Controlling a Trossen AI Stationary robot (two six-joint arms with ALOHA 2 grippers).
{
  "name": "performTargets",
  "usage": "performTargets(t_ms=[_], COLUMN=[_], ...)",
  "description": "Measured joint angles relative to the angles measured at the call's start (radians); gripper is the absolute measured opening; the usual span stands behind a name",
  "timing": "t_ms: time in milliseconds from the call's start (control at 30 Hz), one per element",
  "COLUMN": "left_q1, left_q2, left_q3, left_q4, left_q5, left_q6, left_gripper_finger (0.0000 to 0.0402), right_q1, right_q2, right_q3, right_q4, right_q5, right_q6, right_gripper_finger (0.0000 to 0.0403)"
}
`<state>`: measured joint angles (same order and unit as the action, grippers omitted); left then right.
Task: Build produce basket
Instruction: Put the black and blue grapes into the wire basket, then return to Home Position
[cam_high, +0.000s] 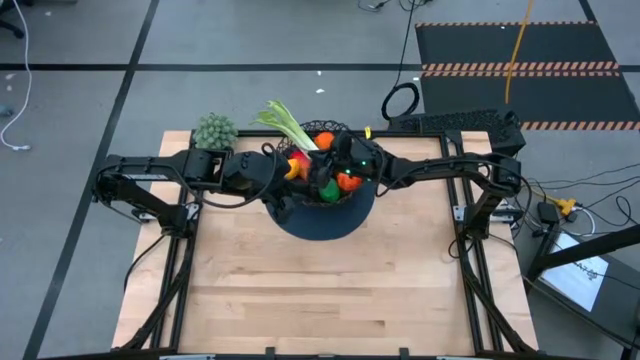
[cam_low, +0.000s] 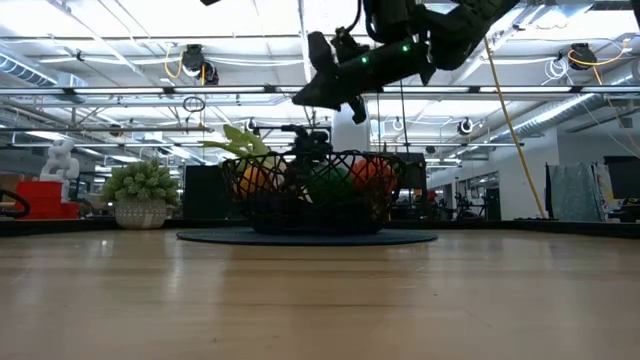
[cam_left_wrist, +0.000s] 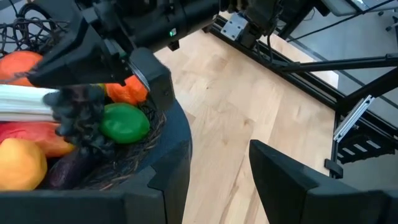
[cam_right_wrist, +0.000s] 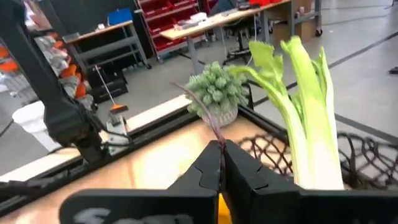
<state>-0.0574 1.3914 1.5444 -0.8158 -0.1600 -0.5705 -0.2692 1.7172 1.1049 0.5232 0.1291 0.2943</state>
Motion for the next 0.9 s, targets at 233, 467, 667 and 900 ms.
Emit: performTargets(t_ms=[233,467,667,900], left_q1=[0.000,0.000,-0.001,-0.022], left_q2=[0.000,0.000,0.000,0.000], left_q3=[0.000,0.000,0.000,0.000], left_q4=[0.002,0.003,0.004,0.004], left_q5=[0.000,0.000,0.001,0.002], left_q6=[-0.020,-0.069,-0.093,-0.062], left_gripper_finger=[0.0166,0.0166,0.0166,0.0166], right_q1=[-0.029,-0.062,-0.084,-0.085], right_q2=[0.000,-0.009,-0.009,-0.062], right_q3=[-0.055,-0.067,-0.067,-0.067], right_q4=[-0.003,0.001,-0.071,-0.126], right_q5=[0.000,0.000,0.002,0.028], right_q6=[0.007,0.007,0.056,0.035], right_gripper_finger=[0.0002,0.0002,0.0017,0.0111])
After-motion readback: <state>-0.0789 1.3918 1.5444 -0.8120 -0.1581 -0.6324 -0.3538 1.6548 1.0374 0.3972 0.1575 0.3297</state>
